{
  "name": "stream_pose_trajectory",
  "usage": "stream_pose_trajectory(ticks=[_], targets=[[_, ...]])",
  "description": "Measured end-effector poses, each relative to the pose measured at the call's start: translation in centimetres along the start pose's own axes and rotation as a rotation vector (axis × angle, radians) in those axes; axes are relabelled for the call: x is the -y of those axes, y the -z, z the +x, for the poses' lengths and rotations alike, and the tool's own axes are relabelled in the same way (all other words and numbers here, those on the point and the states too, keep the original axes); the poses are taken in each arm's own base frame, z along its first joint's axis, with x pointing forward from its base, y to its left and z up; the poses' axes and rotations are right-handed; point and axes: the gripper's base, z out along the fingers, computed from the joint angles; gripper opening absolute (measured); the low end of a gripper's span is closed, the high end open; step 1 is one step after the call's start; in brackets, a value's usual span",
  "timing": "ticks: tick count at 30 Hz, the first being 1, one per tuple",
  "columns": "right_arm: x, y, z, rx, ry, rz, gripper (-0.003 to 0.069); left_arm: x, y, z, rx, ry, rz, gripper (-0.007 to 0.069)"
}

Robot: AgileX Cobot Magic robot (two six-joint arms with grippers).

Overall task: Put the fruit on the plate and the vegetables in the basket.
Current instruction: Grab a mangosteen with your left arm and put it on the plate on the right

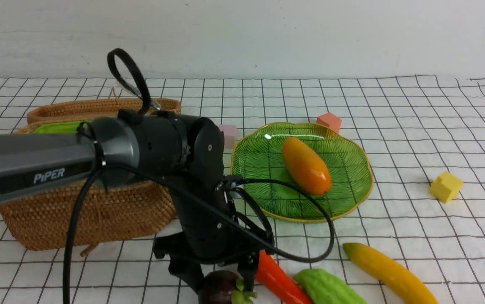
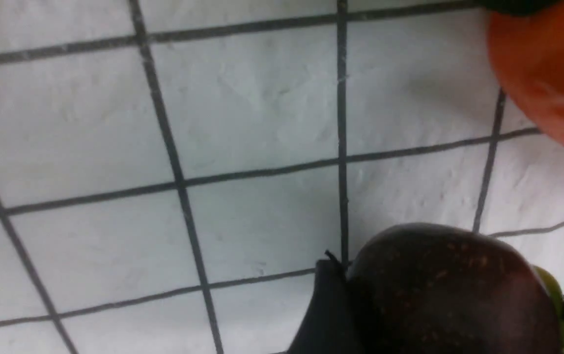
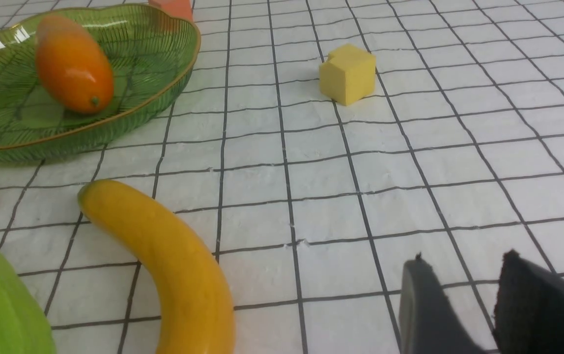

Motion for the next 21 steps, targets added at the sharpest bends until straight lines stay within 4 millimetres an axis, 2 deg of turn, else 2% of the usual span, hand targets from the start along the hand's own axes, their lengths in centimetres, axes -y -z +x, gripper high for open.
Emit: stream_pose_trajectory(ticks=[1, 2, 5, 6, 7, 9, 10, 12, 16, 18, 21], targets=[[0.0, 0.0, 0.0, 0.000, 0.000, 0.000, 0.0238, 0.4, 1.1, -0.3, 0.018, -0.004, 0.009, 0.0552], [0.0, 0.0, 0.0, 0.000, 0.000, 0.000, 0.0238, 0.5, 1.3, -0.4, 0.022, -0.005, 0.010, 0.0552], [0.0, 0.0, 0.0, 0.000, 0.000, 0.000, 0.0238, 2.0, 5.1, -1.5, 0.117, -0.010, 0.070, 0.0552], [0.0, 0.0, 0.0, 0.000, 0.000, 0.000, 0.0238, 2.2, 5.5, -1.7, 0.133, -0.008, 0.079, 0.0552], [0.0, 0.0, 0.0, 0.000, 0.000, 0.000, 0.0238, 3.0, 7.0, -2.4, 0.200, -0.008, 0.115, 0.0552], [0.0, 0.0, 0.0, 0.000, 0.000, 0.000, 0.0238, 4.0, 8.9, -3.8, 0.311, 0.000, 0.170, 0.0552], [0.0, 0.0, 0.0, 0.000, 0.000, 0.000, 0.0238, 4.1, 9.2, -3.9, 0.323, 0.002, 0.177, 0.0552], [0.0, 0.0, 0.0, 0.000, 0.000, 0.000, 0.0238, 5.2, 10.0, -6.0, 0.443, 0.030, 0.233, 0.0552], [0.0, 0.0, 0.0, 0.000, 0.000, 0.000, 0.0238, 6.2, 8.3, -8.9, 0.518, 0.085, 0.268, 0.0552], [0.0, 0.0, 0.0, 0.000, 0.000, 0.000, 0.0238, 7.0, 5.9, -11.2, 0.551, 0.110, 0.287, 0.0552], [0.0, 0.0, 0.0, 0.000, 0.000, 0.000, 0.0238, 7.6, 4.1, -13.2, 0.596, 0.110, 0.317, 0.0552]])
